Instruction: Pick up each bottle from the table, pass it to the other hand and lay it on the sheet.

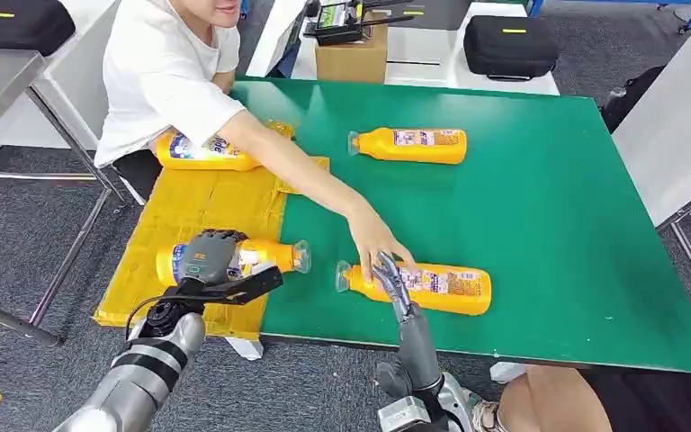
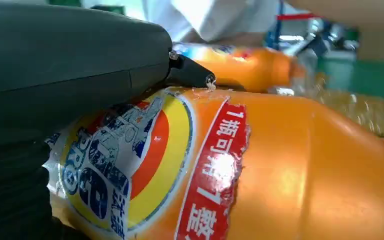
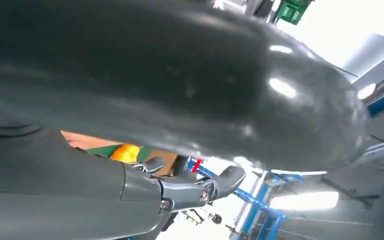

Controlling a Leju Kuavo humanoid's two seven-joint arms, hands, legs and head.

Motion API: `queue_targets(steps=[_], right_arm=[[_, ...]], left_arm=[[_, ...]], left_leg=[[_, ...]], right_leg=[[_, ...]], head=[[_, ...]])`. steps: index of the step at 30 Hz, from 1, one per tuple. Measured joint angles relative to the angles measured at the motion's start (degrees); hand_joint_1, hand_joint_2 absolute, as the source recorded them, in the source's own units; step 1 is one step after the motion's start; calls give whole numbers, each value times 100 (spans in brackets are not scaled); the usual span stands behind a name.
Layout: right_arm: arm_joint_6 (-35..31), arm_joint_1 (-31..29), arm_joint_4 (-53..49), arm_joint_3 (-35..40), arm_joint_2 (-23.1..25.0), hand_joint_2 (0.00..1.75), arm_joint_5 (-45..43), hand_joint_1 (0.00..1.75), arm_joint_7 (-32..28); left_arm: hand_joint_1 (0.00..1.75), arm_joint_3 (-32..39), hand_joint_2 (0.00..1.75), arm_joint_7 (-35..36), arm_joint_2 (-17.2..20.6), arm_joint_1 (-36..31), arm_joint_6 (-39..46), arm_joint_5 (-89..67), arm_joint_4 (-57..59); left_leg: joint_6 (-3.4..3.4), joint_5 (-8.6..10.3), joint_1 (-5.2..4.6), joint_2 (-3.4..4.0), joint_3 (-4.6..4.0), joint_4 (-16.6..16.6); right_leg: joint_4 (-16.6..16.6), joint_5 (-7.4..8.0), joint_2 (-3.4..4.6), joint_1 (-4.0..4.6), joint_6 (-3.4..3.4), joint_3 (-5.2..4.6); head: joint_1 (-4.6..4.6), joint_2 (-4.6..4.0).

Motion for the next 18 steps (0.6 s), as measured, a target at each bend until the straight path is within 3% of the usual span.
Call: queue_targets(steps=[2,3,11,18], right_arm=[[4,3,0,-33,-2,0,-41,0,0],[9,3,0,-37,-2,0,-74,0,-2],[-50,-59,9,-26,-26,0,-465,0,0],[-109,-166,26,33,-66,0,-638,0,-2]], left_arm=[[12,-35,175,-125,11,-181,-118,28,251],[0,-40,175,-195,15,-261,-208,68,366],[0,-134,175,-689,35,-851,-1642,689,1116],[0,-285,175,-744,168,-1148,-1915,684,1544]], left_leg=[[0,0,0,-9,2,0],[0,0,-1,-9,7,0],[3,4,0,-11,34,-2],[1,2,0,-10,62,-3]], right_leg=[[-1,0,-8,0,0,7],[-1,0,-8,0,0,12],[1,0,-11,1,0,46],[0,-1,-10,1,-1,70]], head=[[0,0],[0,0],[0,0],[0,0]])
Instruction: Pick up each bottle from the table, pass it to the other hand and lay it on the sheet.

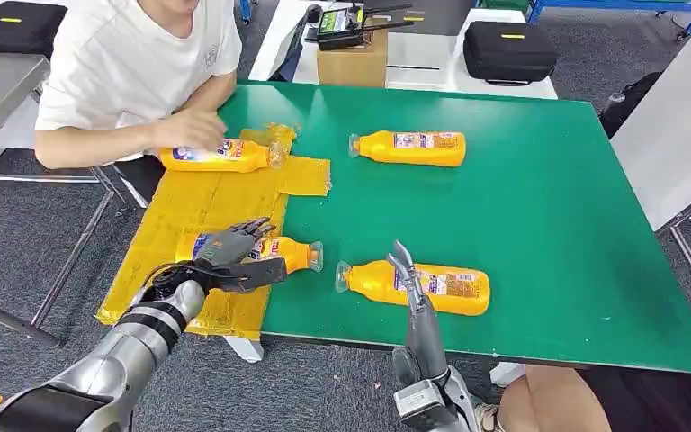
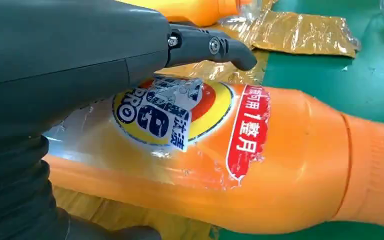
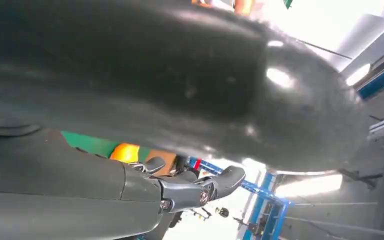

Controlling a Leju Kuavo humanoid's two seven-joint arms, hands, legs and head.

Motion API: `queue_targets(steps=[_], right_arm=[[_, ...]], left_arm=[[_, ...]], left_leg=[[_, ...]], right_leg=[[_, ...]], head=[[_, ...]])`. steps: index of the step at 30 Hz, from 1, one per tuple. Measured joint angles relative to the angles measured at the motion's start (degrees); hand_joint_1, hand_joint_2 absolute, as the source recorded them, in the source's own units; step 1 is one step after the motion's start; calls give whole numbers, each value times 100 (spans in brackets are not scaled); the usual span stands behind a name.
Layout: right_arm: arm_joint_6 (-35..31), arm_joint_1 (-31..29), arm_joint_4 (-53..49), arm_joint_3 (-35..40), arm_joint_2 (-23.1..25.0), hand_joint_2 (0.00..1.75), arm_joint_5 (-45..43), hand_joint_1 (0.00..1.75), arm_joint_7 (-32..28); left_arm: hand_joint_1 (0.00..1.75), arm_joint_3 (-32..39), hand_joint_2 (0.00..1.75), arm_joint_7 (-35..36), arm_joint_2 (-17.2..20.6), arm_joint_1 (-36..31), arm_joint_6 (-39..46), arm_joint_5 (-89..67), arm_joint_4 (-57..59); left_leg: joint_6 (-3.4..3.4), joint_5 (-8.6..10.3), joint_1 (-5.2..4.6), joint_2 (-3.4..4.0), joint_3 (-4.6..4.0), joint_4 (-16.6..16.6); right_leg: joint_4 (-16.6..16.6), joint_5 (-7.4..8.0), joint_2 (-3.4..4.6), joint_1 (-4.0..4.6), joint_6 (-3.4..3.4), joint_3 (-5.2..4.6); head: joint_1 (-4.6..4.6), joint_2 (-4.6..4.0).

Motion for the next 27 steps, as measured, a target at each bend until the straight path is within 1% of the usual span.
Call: queue_targets(steps=[2,4,6,9,11,14,19,20,22,23,25,27], right_arm=[[-9,-6,0,0,-9,0,-35,0,2],[-13,-19,15,2,-22,0,-114,0,2],[-15,-66,42,35,-46,0,-276,0,2],[-123,-140,68,158,-101,0,-494,0,2],[-253,-153,72,225,-144,0,-486,0,2],[-450,-153,114,238,-188,0,-273,0,2],[-529,-155,170,264,-230,0,-182,0,2],[-605,-155,194,262,-232,175,-30,0,0],[-693,-149,284,201,-232,175,377,0,4],[-697,-126,359,91,-219,175,742,0,86],[-713,-81,442,-191,-219,175,1490,0,420],[-734,-62,558,-562,-238,175,2196,0,932]], left_arm=[[0,-9,175,-33,11,-31,-48,59,65],[0,-9,175,-256,50,-70,-250,283,114],[0,18,175,-856,144,-81,-698,713,144],[0,92,175,-2008,361,80,-1367,1671,-3],[0,199,175,-2360,426,413,-1578,2571,-420],[0,363,175,-2282,374,957,-1687,3657,-1308],[0,466,175,-2242,321,1370,-1742,3860,-2081],[0,503,175,-2273,280,1450,-1834,4136,-2230],[0,652,175,-2157,152,1663,-2244,5236,-2596],[0,779,175,-1942,-1,1818,-2503,6211,-2937],[0,951,175,-1698,-315,2164,-2535,7627,-3637],[0,1041,175,-1475,-571,2513,-2395,8624,-4349]], left_leg=[[0,0,0,0,4,-1],[0,0,0,-1,12,-1],[-1,0,1,-2,24,-3],[-3,2,1,5,30,-3],[-3,3,1,8,24,-2],[-1,5,0,0,-7,0],[-1,4,-2,2,-28,1],[-1,4,-2,3,-33,2],[-1,3,-2,3,-37,2],[-1,3,-2,0,-40,2],[-1,0,-2,0,-45,2],[0,-2,-3,3,-48,2]], right_leg=[[0,0,0,0,0,3],[2,-1,0,1,-1,13],[3,-2,0,1,-3,25],[8,-2,1,1,-3,23],[7,-2,4,0,-3,10],[6,-1,1,-1,-2,-14],[4,0,2,-2,0,-34],[3,0,2,-2,0,-40],[2,0,2,-2,0,-45],[2,-1,1,-2,0,-46],[1,-1,1,-2,1,-48],[-1,-1,2,-2,1,-50]], head=[[-2,-2],[0,0],[0,0],[0,0],[0,0],[2,0],[0,0],[0,0],[-2,0],[-2,0],[-2,0],[0,0]])
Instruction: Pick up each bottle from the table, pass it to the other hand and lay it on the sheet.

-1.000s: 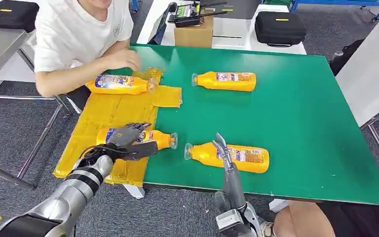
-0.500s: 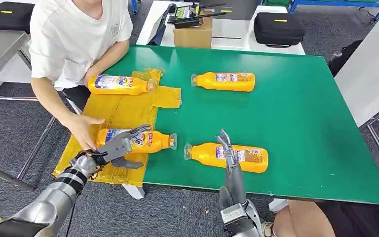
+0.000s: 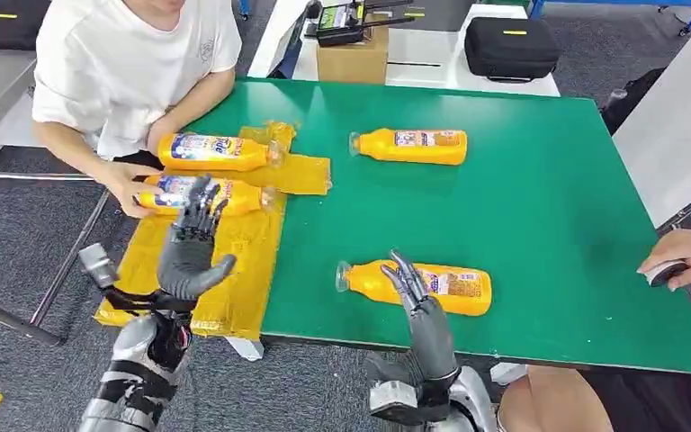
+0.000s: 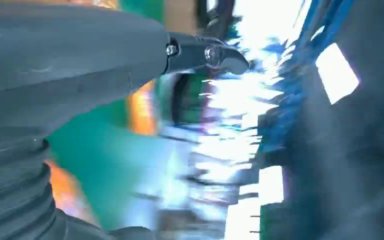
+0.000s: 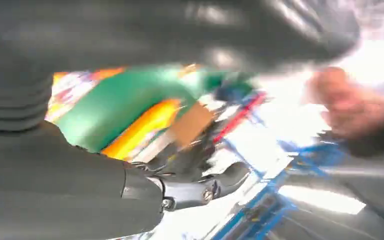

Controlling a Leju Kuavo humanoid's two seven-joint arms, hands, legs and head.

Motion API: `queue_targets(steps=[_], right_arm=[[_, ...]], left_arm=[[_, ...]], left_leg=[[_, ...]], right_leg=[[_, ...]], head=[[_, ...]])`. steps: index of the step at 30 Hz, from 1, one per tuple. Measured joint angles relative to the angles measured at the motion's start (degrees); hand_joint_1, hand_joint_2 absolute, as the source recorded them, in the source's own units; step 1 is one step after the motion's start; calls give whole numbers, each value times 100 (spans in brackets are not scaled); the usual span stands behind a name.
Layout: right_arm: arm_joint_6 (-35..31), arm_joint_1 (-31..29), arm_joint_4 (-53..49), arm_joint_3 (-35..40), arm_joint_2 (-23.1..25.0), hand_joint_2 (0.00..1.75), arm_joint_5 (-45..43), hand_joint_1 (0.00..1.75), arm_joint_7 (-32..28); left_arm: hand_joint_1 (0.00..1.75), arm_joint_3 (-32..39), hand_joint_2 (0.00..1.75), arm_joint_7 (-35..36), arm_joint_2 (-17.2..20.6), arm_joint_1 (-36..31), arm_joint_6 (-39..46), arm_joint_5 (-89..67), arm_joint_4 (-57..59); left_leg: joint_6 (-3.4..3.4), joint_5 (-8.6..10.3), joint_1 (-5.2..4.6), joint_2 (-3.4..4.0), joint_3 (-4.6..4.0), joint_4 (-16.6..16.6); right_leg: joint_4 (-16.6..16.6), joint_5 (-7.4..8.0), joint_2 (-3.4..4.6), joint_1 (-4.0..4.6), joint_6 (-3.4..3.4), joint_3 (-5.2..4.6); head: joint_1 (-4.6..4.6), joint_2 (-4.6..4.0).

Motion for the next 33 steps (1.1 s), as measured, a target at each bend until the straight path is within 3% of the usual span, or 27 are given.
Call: queue_targets(steps=[4,12,22,33], right_arm=[[0,-9,295,-684,-144,175,1018,0,771],[324,-324,1354,-1730,-511,175,1740,0,1043],[619,-1027,2313,-1835,-527,175,2279,0,1988],[498,-1673,3071,-1809,-365,175,2385,0,1885]], left_arm=[[0,129,175,-31,-355,550,107,558,-1049],[0,144,175,-295,-561,1061,351,-34,-2070],[0,135,175,-140,-572,1200,387,5,-2139],[0,109,175,-116,-614,1196,334,-4,-2095]], left_leg=[[2,-1,-2,-4,-3,0],[3,0,-1,-4,-2,0],[1,2,1,2,0,0],[3,4,-1,0,1,1]], right_leg=[[-5,0,-2,-2,1,0],[-3,2,-3,0,1,1],[0,2,0,2,1,0],[0,3,-1,1,2,4]], head=[[0,0],[0,0],[-2,0],[-2,-2]])
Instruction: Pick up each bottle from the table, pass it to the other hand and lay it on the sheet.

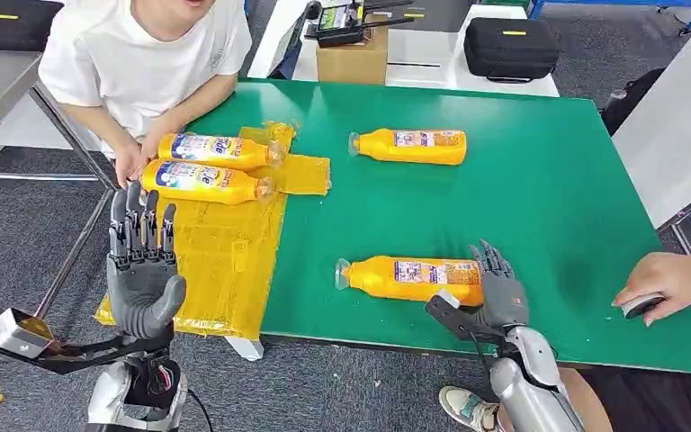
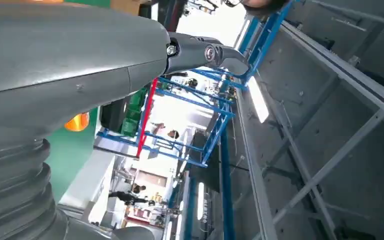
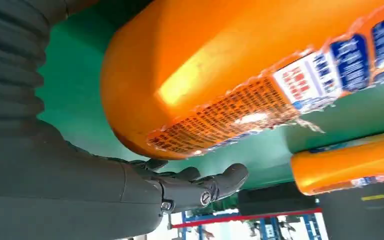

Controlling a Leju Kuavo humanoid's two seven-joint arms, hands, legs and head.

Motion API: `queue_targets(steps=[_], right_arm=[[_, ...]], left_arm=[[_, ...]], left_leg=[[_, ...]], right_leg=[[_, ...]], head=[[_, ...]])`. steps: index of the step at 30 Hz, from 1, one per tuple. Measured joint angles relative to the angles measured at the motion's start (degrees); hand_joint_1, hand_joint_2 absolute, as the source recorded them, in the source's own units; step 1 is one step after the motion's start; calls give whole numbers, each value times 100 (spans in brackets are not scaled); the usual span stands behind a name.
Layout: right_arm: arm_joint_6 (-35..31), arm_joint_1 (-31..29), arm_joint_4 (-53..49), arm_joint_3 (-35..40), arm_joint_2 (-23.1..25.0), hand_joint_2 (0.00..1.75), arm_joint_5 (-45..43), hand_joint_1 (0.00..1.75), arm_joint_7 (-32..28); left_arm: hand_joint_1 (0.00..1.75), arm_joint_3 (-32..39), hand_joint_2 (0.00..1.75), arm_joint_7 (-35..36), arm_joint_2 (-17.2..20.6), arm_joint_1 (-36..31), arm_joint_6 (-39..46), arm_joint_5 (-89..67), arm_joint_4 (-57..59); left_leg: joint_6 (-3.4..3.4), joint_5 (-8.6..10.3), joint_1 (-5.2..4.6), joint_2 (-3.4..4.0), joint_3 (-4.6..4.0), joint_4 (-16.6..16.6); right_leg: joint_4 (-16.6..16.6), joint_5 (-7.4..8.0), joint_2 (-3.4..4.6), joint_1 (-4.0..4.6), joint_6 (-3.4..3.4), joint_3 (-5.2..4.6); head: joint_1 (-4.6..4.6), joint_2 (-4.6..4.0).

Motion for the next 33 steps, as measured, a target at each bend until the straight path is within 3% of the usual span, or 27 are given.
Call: queue_targets(steps=[6,16,17,18,19,20,33], right_arm=[[55,-408,428,164,171,175,83,0,-72],[916,-952,1148,400,476,175,-363,0,-418],[1022,-1024,1223,439,494,175,-367,94,-403],[1102,-1087,1268,470,511,175,-374,147,-358],[1235,-1164,1340,512,531,175,-376,147,-282],[1342,-1232,1398,550,542,175,-376,175,-219],[2021,-1872,1976,981,551,175,-284,175,478]], left_arm=[[0,2,175,0,-2,-43,-22,2,94],[0,-28,175,-2,0,-173,0,-18,319],[0,-35,175,-2,0,-189,13,-30,347],[0,-35,175,-2,0,-201,17,-37,363],[0,-35,175,-2,0,-208,24,-42,382],[0,-35,175,-2,0,-212,28,-44,400],[0,4,175,0,2,-217,48,-155,496]], left_leg=[[-1,1,1,0,1,0],[-1,0,1,8,9,0],[-1,0,1,13,13,0],[-1,0,1,17,17,0],[-1,0,1,24,23,0],[-1,-1,1,29,26,0],[-2,-1,3,35,76,-1]], right_leg=[[1,0,0,1,0,-1],[0,1,3,0,-1,1],[-1,3,6,1,-2,3],[-1,4,8,1,-4,4],[-2,11,12,1,-15,6],[-2,11,16,2,-15,8],[-3,12,26,3,-16,47]], head=[[0,0],[2,2],[2,2],[2,2],[2,2],[0,2],[2,2]])
